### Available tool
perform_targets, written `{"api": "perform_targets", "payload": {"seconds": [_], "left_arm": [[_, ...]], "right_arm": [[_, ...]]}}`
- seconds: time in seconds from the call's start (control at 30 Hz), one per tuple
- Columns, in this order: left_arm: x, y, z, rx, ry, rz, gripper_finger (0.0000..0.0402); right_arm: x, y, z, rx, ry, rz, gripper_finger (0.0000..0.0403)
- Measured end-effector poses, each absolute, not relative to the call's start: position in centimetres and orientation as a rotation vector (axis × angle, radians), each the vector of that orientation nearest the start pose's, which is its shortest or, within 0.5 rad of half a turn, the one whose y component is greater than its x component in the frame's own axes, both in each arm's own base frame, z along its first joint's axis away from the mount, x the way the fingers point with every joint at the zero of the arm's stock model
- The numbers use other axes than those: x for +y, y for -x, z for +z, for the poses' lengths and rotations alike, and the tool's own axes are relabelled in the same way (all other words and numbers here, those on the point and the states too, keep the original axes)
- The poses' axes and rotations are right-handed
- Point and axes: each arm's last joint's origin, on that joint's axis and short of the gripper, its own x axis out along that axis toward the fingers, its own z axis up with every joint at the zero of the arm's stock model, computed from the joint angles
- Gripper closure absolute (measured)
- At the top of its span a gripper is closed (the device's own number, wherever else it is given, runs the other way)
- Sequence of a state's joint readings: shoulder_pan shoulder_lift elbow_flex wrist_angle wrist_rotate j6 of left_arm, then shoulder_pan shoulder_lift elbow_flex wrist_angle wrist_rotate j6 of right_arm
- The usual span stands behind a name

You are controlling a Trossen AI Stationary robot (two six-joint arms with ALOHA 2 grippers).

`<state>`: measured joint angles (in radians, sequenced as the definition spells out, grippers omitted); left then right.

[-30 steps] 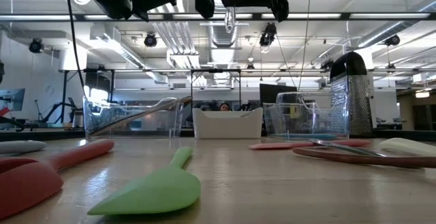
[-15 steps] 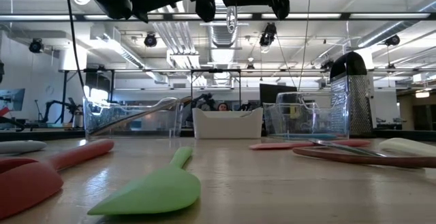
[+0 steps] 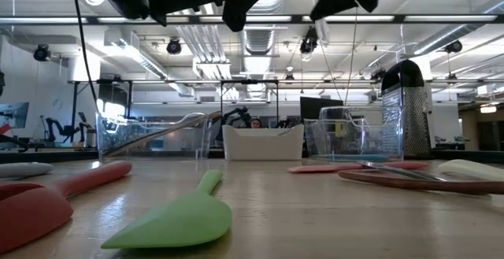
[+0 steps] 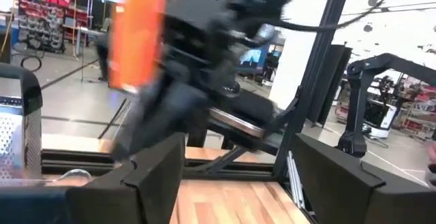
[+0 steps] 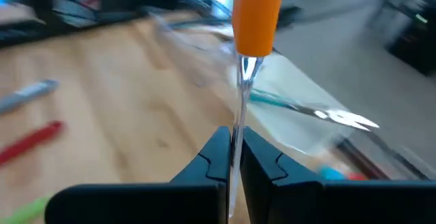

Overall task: Pick & Place Kitchen Items
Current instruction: Put the orange spatula into the right transparent bin

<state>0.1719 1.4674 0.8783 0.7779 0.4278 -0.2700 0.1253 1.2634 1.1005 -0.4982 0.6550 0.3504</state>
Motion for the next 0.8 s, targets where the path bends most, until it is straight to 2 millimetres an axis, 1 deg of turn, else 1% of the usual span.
{"api": "perform_targets", "payload": {"seconds": [0.13, 0.23, 0.33, 0.4, 0.47, 0.6, 0.7, 0.8], "left_arm": [[4.3, -31.9, 29.8, -0.143, 0.212, -0.278, 0.0129], [4.3, -31.9, 29.8, -0.143, 0.212, -0.277, 0.0129], [4.3, -31.9, 29.8, -0.141, 0.226, -0.277, 0.0129], [4.3, -31.9, 29.8, -0.138, 0.236, -0.278, 0.0129], [4.3, -31.9, 29.8, -0.135, 0.239, -0.278, 0.0129], [4.3, -31.9, 29.7, -0.13, 0.256, -0.279, 0.0129], [4.3, -31.9, 29.7, -0.128, 0.26, -0.279, 0.0129], [4.3, -31.9, 29.7, -0.127, 0.26, -0.279, 0.0129]], "right_arm": [[-1.4, -24.5, 33.5, 0.583, -0.133, -0.706, 0.0394], [-3.8, -23.8, 34.6, 0.619, -0.186, -0.735, 0.0393], [-6.4, -23.5, 35.0, 0.681, -0.214, -0.723, 0.0393], [-8.2, -23.3, 35.0, 0.729, -0.247, -0.716, 0.0393], [-9.8, -23.1, 34.7, 0.773, -0.286, -0.702, 0.0393], [-12.7, -23.0, 33.4, 0.853, -0.368, -0.661, 0.0392], [-14.4, -23.1, 31.8, 0.955, -0.4, -0.673, 0.0392], [-15.7, -23.3, 29.8, 1.084, -0.425, -0.674, 0.0392]]}}
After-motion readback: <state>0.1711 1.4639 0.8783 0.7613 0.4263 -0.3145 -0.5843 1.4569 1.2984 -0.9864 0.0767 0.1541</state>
